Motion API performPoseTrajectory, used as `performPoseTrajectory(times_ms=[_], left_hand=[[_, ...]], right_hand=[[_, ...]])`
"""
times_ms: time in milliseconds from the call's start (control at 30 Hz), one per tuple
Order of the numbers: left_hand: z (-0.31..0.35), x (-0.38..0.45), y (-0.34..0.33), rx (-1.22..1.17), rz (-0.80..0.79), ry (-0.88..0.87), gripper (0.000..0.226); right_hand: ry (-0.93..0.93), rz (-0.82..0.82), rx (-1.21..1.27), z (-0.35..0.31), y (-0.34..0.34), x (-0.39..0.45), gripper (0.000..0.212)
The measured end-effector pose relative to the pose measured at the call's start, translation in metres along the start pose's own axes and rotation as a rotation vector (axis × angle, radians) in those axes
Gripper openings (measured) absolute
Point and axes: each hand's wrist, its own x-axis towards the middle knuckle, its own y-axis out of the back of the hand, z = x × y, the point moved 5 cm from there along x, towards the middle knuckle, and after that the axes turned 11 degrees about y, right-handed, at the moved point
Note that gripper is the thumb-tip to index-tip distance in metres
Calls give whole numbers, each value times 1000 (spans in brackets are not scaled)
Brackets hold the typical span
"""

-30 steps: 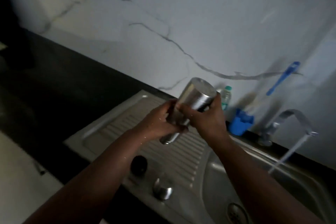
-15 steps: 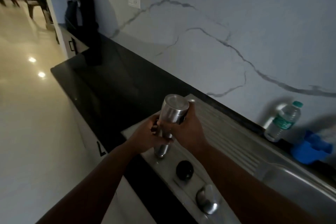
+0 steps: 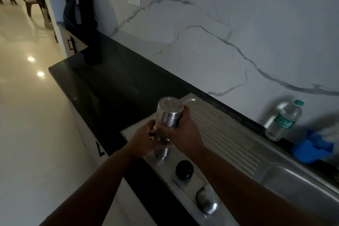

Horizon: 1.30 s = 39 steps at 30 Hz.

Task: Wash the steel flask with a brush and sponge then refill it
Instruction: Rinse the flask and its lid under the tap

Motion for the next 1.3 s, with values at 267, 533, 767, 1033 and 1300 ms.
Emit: performPoseTrajectory(times_ms=[267, 533, 767, 1033, 1300], left_hand=[[75, -43, 22, -81, 309, -205, 106], [225, -69, -96, 117, 427, -967, 77], [195, -52, -319, 376, -38, -830, 91], [165, -51, -487, 799, -374, -611, 103], [149, -33, -529, 944, -448, -463, 114]], right_hand=[[-65, -6, 45, -17, 31, -4, 100], [-156, 306, -74, 42, 168, -65, 64], [-618, -85, -469, 181, 283, -225, 35], [-898, 85, -616, 233, 403, -342, 24], [-808, 223, -626, 257, 464, -269, 49]])
